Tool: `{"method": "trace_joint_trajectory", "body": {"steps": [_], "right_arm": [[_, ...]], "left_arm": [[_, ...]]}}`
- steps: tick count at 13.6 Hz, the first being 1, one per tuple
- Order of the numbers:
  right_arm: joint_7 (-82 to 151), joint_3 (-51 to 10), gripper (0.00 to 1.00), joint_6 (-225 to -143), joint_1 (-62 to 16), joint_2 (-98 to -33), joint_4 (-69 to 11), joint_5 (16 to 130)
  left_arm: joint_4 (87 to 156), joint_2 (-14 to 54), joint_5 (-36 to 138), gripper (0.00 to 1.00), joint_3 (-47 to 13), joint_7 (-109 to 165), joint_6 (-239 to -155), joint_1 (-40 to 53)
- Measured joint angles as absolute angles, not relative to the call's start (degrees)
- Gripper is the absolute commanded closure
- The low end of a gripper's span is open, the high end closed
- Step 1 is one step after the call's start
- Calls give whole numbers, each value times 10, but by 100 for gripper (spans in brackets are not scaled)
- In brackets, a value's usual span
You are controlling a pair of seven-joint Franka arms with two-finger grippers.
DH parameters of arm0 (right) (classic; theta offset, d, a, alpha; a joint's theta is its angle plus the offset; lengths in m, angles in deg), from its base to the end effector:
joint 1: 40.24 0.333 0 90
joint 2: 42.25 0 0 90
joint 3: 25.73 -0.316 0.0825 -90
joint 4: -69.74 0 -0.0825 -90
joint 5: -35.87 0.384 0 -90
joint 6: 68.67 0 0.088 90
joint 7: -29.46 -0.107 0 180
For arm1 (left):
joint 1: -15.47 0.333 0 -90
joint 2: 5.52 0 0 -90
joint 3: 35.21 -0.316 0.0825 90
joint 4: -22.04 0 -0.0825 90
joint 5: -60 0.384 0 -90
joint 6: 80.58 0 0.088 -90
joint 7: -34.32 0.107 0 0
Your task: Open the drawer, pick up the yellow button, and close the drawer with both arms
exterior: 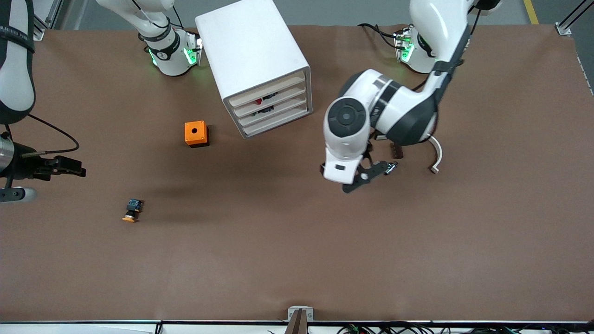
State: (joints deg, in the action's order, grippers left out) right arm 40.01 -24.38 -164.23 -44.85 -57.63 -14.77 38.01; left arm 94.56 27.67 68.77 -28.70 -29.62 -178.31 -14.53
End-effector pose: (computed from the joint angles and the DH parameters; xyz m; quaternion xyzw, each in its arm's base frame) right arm 0.6326 -0.0607 0.5179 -0.9985 -0.0378 0.0351 0.0206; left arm 0.5866 -0.3940 0.4117 -0.9703 -0.2282 0.0101 0.0798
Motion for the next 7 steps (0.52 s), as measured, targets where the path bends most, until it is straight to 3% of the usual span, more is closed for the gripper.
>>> {"method": "trace_joint_trajectory", "body": {"steps": [7], "right_arm": [[338, -245, 0, -1613, -437, -500, -148, 380]], "left_arm": [[944, 185, 714, 0, -288, -41, -1757, 12]]}}
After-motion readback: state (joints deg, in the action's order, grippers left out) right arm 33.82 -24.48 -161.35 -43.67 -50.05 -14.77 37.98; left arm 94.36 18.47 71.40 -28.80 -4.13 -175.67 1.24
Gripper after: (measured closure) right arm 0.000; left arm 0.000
